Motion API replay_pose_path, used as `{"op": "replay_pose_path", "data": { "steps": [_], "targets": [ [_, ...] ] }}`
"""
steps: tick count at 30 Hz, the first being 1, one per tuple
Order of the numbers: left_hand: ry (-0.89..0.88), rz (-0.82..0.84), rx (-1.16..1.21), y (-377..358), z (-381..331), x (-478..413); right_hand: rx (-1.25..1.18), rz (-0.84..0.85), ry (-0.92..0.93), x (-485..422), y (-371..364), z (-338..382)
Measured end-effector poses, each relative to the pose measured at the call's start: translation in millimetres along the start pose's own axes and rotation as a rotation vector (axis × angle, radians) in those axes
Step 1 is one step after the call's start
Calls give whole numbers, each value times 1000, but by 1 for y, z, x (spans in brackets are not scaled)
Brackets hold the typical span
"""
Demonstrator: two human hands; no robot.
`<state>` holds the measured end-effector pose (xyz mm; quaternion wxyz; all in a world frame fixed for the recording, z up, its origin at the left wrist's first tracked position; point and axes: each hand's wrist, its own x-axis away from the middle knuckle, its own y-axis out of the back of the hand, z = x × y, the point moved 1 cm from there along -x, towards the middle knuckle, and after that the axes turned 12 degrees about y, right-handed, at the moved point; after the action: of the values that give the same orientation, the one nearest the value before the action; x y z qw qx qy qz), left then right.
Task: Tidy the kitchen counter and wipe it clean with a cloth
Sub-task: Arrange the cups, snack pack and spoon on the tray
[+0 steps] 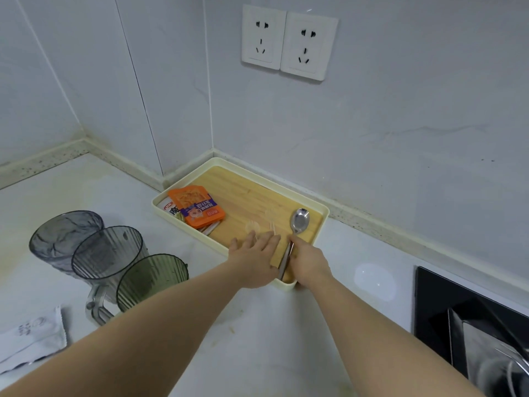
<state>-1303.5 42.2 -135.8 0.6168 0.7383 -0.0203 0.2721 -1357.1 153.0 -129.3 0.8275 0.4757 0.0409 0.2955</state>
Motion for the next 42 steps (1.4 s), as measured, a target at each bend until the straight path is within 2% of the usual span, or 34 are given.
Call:
{"op": "replay_pose_path", "data": {
  "steps": [3,10,20,24,31,34,37,42],
  "targets": [
    [-11,16,-90,-1,-2,-1,2,3,3,1,-2,-1],
    [-131,-2,-111,-1,6,14,95,14,-11,6,-2,4],
    [-166,112,-139,7,1,42,143,63,29,24,-8,6],
    [-181,86,-175,5,3,50,30,0,-3,24,-13,1],
    [-203,53,-136,6,4,43,3,-57,-26,12,-10,-5],
    [-183,23,-148,3,6,40,64,-62,15,15,-6,-3],
    [-146,-12,-157,1,11,39,22,-81,45,22,-5,-2],
    [-70,-70,-24,11,16,41,-97,-130,-54,17,6,-1]
  ]
}}
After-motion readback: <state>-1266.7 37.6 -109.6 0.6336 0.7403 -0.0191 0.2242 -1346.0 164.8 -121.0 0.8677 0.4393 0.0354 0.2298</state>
